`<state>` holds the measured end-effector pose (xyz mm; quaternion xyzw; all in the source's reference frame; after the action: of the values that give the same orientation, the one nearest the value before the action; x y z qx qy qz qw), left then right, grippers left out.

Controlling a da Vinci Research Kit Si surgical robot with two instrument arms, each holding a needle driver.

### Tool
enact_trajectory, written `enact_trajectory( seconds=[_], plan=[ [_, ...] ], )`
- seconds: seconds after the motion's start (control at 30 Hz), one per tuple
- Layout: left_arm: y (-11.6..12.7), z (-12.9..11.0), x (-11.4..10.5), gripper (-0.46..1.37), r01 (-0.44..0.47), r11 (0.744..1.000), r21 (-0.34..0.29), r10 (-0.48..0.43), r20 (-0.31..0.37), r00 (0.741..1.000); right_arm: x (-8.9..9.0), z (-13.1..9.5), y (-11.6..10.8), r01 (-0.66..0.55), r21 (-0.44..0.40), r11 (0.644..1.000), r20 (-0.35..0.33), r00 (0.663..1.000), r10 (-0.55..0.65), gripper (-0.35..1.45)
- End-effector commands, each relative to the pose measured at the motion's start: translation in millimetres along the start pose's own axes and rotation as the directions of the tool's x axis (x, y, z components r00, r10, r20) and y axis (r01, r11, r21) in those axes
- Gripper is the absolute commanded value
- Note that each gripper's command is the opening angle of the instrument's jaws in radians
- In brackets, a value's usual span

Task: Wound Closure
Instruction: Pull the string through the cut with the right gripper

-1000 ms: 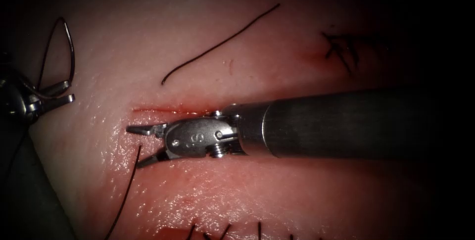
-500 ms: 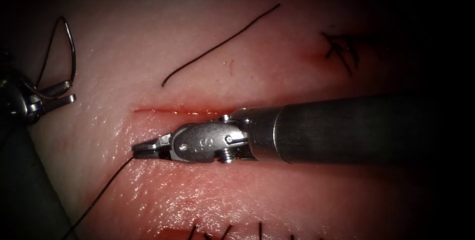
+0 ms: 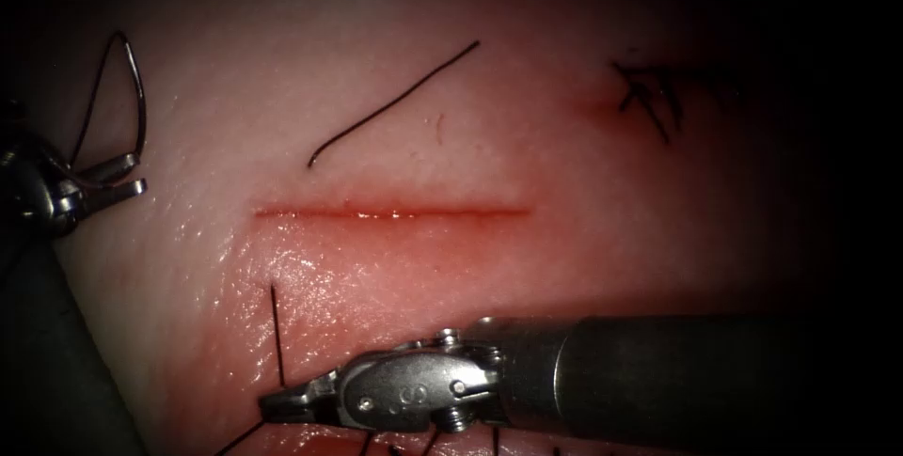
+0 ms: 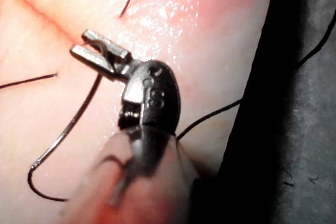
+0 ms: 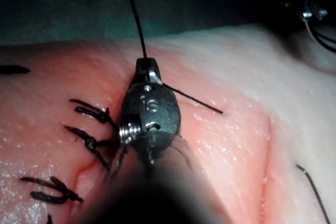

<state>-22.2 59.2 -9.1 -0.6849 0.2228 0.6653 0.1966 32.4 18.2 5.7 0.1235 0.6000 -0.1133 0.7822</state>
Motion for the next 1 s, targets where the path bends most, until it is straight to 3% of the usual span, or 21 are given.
enact_trajectory(
  seconds=[0.03, 0.17, 0.43, 1.0],
  plan=[
    [0.0, 0.0, 0.0, -0.35, 0.000, 1.000, -0.010, 0.000, 0.000, 1.000, 0.5, 0.3, -0.5, -0.002, 0.007, 1.000, -0.004, 1.000, 0.002, -0.35],
    [0.0, 0.1, -0.1, -0.35, 0.001, 1.000, -0.010, -0.001, -0.001, 1.000, 3.2, 1.7, -2.5, 0.006, 0.034, 0.999, -0.014, 1.000, -0.005, -0.35],
    [0.0, 0.1, -0.1, -0.35, 0.001, 1.000, -0.010, -0.001, -0.001, 1.000, 6.5, 3.5, -5.6, 0.004, 0.078, 0.997, -0.010, 1.000, -0.003, -0.35],
    [0.0, 0.2, -0.1, -0.35, -0.005, 1.000, -0.012, 0.005, 0.001, 1.000, 7.9, 5.4, -8.7, -0.029, 0.157, 0.987, -0.038, 0.999, 0.036, -0.35]
  ],
)
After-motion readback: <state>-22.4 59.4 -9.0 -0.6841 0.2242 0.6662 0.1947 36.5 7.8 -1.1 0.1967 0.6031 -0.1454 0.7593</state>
